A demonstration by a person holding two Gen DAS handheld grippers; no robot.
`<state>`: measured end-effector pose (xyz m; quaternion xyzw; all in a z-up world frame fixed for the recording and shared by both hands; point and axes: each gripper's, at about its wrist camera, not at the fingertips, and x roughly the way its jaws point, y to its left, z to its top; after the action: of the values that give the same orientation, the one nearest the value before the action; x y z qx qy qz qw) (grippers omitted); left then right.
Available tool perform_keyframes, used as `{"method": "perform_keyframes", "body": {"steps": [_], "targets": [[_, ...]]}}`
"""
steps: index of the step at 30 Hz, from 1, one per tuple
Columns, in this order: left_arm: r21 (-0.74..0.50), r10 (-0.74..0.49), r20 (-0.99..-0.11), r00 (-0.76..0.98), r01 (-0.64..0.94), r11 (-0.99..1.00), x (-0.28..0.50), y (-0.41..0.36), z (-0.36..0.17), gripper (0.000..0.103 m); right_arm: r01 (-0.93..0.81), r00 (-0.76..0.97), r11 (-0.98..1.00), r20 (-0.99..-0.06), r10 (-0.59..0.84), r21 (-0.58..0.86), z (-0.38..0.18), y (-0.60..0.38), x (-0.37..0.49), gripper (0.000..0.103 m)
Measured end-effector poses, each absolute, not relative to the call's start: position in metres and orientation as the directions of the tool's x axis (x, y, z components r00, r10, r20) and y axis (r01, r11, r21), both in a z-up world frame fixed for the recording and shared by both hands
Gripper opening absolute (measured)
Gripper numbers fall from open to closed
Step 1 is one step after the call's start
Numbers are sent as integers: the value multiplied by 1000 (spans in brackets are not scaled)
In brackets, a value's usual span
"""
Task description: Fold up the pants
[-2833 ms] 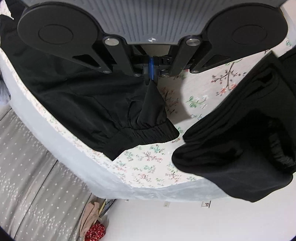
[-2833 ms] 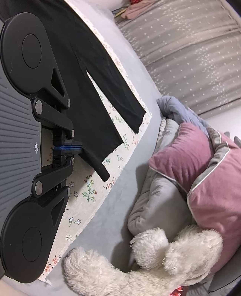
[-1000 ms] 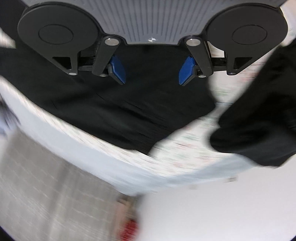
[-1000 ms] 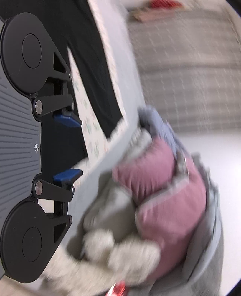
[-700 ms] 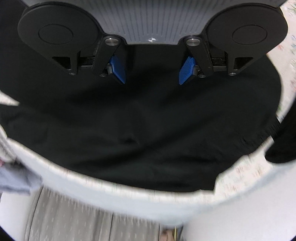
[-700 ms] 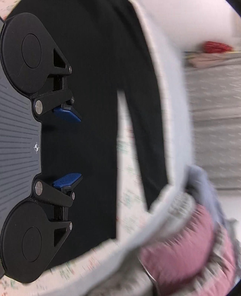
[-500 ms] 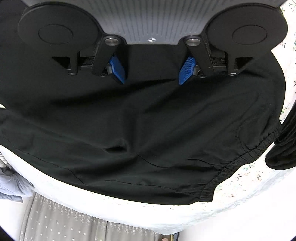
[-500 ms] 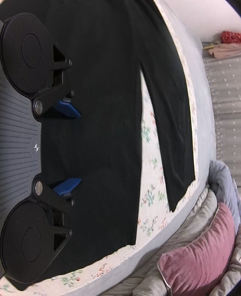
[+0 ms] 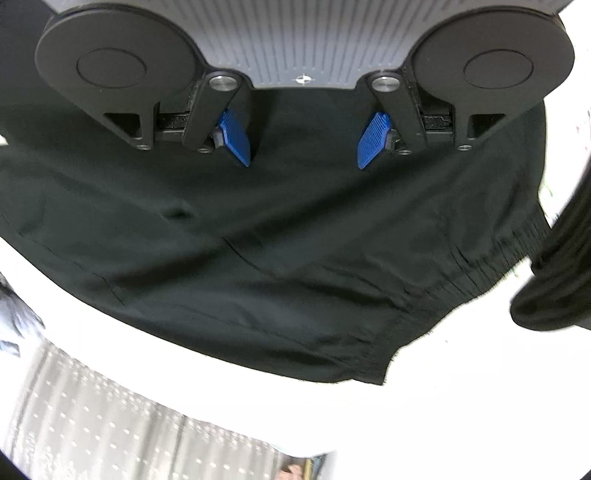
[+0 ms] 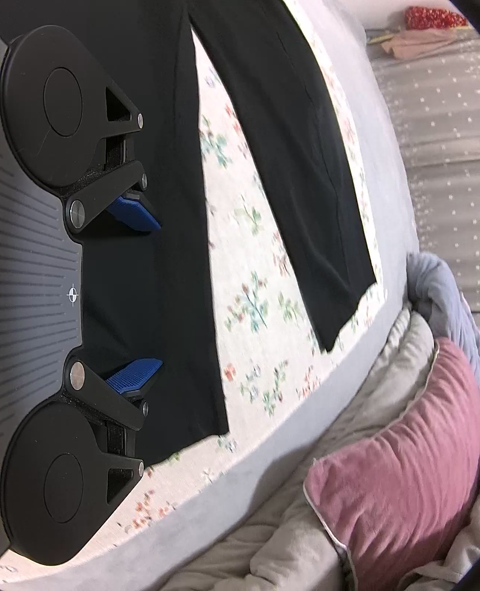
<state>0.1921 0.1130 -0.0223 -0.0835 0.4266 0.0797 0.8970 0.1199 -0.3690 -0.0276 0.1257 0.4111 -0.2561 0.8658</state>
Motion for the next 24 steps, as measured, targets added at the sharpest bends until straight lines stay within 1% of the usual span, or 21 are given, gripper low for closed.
{"method": "perform_keyframes", "body": {"steps": [7, 13, 15, 17, 21, 23, 24], "targets": [[-97, 75, -796, 601, -249, 963, 224, 140, -31, 81, 574, 513, 819, -778, -362, -2, -29, -388, 132, 81], [-89, 94, -801, 591, -274, 958, 244, 156, -33, 81, 569, 504, 822, -782, -367, -19, -28, -395, 143, 80], [-68, 121, -799, 588, -289, 955, 251, 166, -34, 83, 570, 503, 821, -783, -367, -18, -29, -401, 148, 81], [-65, 126, -799, 588, -293, 954, 257, 178, -35, 84, 573, 500, 819, -782, -374, -25, -32, -407, 153, 83], [-135, 108, -793, 599, -347, 928, 264, 206, -23, 84, 592, 500, 806, -778, -380, -13, -34, -420, 165, 84], [-176, 114, -767, 632, -377, 910, 268, 219, -8, 84, 602, 503, 799, -773, -387, -8, -34, -425, 172, 84], [-176, 122, -755, 645, -379, 909, 272, 223, -2, 84, 606, 505, 796, -771, -389, -4, -33, -427, 175, 84]]}}
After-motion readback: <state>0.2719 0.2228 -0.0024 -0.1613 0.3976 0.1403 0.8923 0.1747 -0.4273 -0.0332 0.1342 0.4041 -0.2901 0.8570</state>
